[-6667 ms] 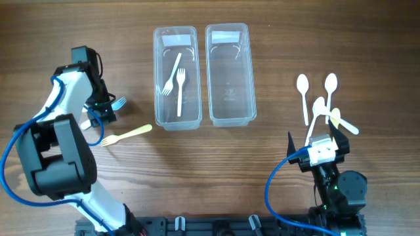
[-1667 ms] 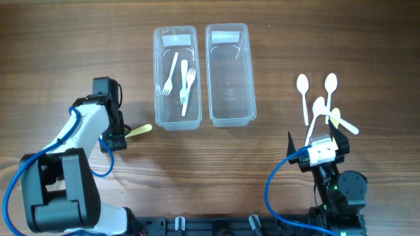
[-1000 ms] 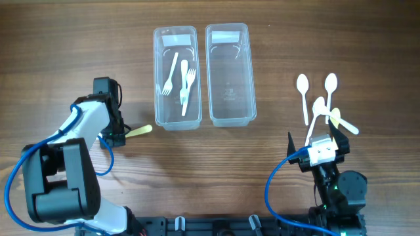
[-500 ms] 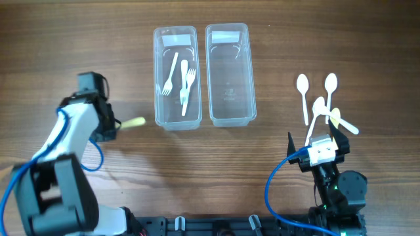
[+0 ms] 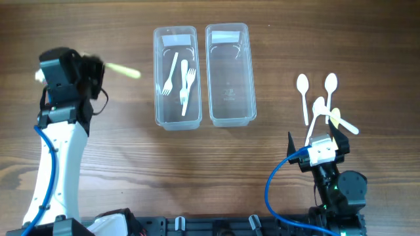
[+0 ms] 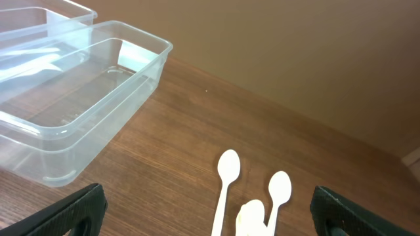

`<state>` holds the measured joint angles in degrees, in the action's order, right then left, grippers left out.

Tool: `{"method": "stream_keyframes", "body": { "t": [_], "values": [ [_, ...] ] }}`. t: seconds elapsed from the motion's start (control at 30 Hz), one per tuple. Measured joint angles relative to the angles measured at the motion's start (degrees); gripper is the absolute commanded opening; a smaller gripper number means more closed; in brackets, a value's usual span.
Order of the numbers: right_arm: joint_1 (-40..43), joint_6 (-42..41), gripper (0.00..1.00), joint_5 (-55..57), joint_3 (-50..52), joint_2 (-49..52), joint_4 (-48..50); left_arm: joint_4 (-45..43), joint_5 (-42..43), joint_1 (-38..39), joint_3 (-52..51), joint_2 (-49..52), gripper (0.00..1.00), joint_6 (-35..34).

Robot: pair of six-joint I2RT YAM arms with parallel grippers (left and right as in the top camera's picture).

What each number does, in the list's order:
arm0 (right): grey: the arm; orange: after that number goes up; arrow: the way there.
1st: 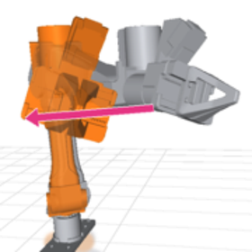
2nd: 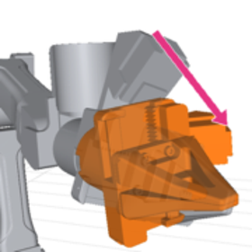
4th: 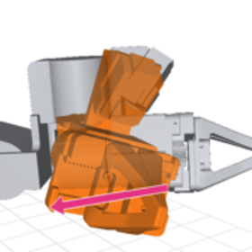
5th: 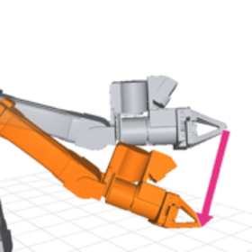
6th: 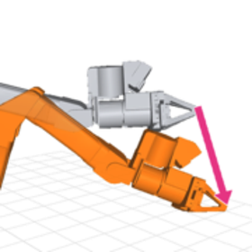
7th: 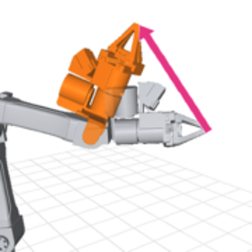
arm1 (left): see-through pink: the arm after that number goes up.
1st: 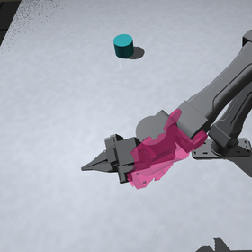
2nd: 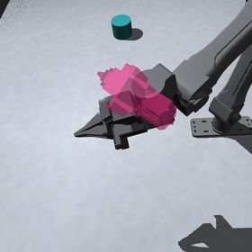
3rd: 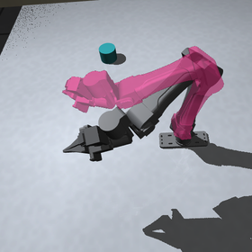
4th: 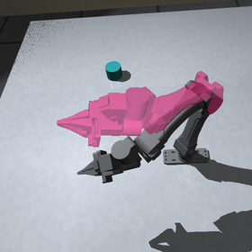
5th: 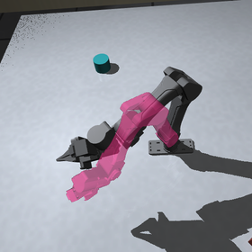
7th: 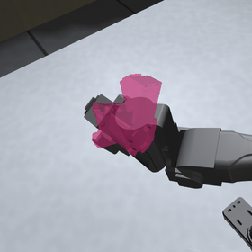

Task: Pack container
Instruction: 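Lift the yellow fork and place it in the left container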

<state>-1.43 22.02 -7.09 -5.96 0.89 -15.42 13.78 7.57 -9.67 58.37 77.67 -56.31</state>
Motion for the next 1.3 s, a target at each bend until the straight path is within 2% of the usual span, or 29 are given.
{"method": "stream_keyframes", "body": {
  "t": [0.17, 0.4, 0.77, 0.83, 0.93, 0.97, 1.0, 1.03, 1.07, 1.23, 1.3],
  "values": [
    [0.00, 0.00, 1.00, 0.00, 0.00, 0.00, -0.02, -2.75, 6.01, 3.98, 0.00, 0.00, 0.05, 9.64],
    [0.00, 0.00, 1.00, 0.00, 0.00, 0.00, -0.02, -2.69, 8.09, 10.27, 0.00, 0.46, 0.05, 16.70],
    [0.00, 0.02, 1.00, 0.00, 0.00, 0.00, -0.02, -2.75, 8.50, 16.48, 0.00, 7.72, 0.04, 18.75],
    [0.00, 0.02, 1.00, 0.00, 0.00, 0.00, -0.02, -3.34, 8.61, 17.16, 0.00, 9.03, 0.17, 18.78],
    [0.00, 0.02, 1.00, 0.00, 0.00, 0.00, -0.02, -4.46, 8.66, 17.90, 0.00, 10.10, 0.32, 18.78],
    [0.00, 0.02, 1.00, 0.00, 0.00, 0.00, -0.02, -4.83, 8.68, 17.97, 0.00, 10.16, 0.40, 18.95],
    [0.00, 0.00, 1.00, 0.00, 0.00, 0.00, -0.02, -5.38, 8.72, 18.10, 0.00, 10.16, 0.54, 19.10],
    [0.00, 0.00, 1.00, 0.00, 0.00, 0.00, 0.00, -5.95, 8.79, 18.21, 0.00, 10.16, 0.61, 19.17],
    [0.00, 0.02, 1.00, 0.00, 0.00, 0.00, -0.02, -6.23, 8.83, 18.21, 0.00, 10.16, 0.66, 19.56],
    [0.00, 0.00, 1.00, 0.00, 0.00, 0.00, 0.00, -9.66, 8.85, 18.21, 0.00, 10.19, 0.71, 19.96],
    [0.00, 0.02, 1.00, 0.00, 0.00, 0.00, -0.02, -12.04, 8.85, 18.21, 0.00, 10.21, 0.81, 21.44]
  ]
}}
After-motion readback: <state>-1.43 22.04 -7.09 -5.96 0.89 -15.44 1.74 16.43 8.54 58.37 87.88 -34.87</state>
